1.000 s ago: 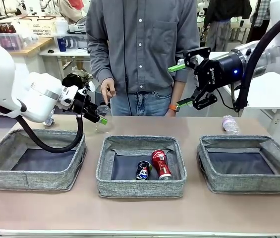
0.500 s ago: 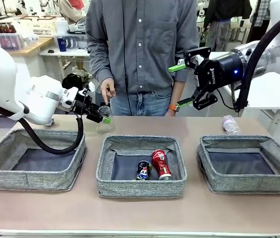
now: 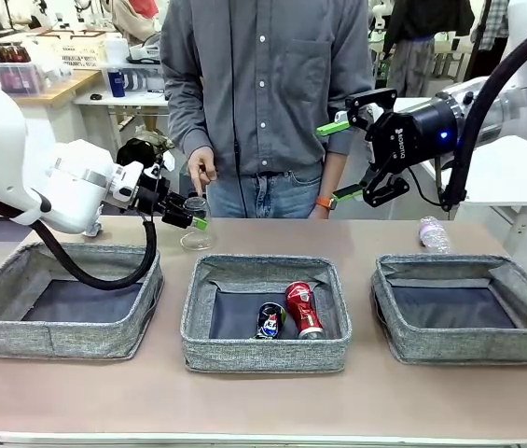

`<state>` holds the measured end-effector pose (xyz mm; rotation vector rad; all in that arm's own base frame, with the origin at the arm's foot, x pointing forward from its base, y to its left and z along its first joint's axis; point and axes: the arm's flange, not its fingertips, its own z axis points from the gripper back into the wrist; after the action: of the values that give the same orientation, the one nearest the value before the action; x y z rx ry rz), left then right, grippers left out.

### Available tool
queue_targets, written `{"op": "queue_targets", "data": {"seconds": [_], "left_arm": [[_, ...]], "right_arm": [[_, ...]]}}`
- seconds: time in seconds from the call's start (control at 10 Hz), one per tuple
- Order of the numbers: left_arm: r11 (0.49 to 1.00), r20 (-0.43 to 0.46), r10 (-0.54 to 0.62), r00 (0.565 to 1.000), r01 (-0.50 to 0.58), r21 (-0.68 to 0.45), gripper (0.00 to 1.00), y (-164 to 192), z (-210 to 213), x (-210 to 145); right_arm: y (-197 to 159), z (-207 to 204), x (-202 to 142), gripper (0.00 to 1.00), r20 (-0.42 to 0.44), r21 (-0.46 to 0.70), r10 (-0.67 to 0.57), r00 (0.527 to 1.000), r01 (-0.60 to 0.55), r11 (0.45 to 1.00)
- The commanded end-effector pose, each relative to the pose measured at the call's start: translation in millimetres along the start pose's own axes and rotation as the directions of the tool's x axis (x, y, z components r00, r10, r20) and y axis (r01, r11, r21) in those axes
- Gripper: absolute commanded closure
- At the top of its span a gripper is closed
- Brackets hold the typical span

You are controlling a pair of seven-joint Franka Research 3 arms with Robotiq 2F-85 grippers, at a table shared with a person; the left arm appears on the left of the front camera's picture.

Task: Sort the waste into the appropriate baskets.
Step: Pick up the waste item pointed out by the person.

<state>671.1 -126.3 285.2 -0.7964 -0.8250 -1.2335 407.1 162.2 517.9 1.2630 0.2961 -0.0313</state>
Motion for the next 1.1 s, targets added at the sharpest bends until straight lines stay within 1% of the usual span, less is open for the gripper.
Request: {"op": "queue_targets", "data": {"seconds": [0.0,0.1,0.2,0.4,0.5,0.6,0.7,0.8,0.9,1.0], "left_arm": [[0.999,0.030,-0.036,0.999,0.035,0.019,0.76,-13,16,1],[0.999,0.052,-0.042,0.998,0.042,-0.001,0.76,-16,24,5],[0.998,0.045,-0.059,0.997,0.059,-0.001,0.76,-20,29,10],[0.995,0.043,-0.075,0.996,0.078,-0.068,0.76,-30,38,19],[0.993,0.057,-0.072,0.996,0.077,-0.085,0.76,-38,51,29],[0.995,0.027,-0.017,0.999,0.020,-0.102,0.76,-46,75,51],[0.995,-0.026,0.014,1.000,-0.016,-0.098,0.76,-54,102,76],[0.994,-0.086,0.008,0.996,-0.017,-0.106,0.76,-61,128,105],[0.998,-0.195,-0.034,0.980,0.023,-0.057,0.76,-71,149,132],[0.987,-0.305,-0.044,0.951,-0.006,-0.161,0.76,-79,164,159]], "right_arm": [[1,2,1,0.00,-0.008,-0.004,0.025,1.000,-0.025,1.000],[1,2,1,0.00,-0.008,-0.004,0.025,1.000,-0.025,1.000],[1,2,1,0.00,-0.008,-0.004,0.025,1.000,-0.025,1.000],[1,2,1,0.00,-0.008,-0.004,0.025,1.000,-0.025,1.000],[1,2,1,0.00,-0.008,-0.004,0.025,1.000,-0.025,1.000],[1,2,1,0.00,-0.008,-0.004,0.025,1.000,-0.025,1.000],[1,2,1,0.00,-0.008,-0.004,0.025,1.000,-0.025,1.000],[1,2,1,0.00,-0.008,-0.004,0.025,1.000,-0.025,1.000],[1,2,1,0.00,-0.008,-0.004,0.025,1.000,-0.025,1.000],[1,2,1,0.00,-0.008,-0.004,0.025,1.000,-0.025,1.000]]}}
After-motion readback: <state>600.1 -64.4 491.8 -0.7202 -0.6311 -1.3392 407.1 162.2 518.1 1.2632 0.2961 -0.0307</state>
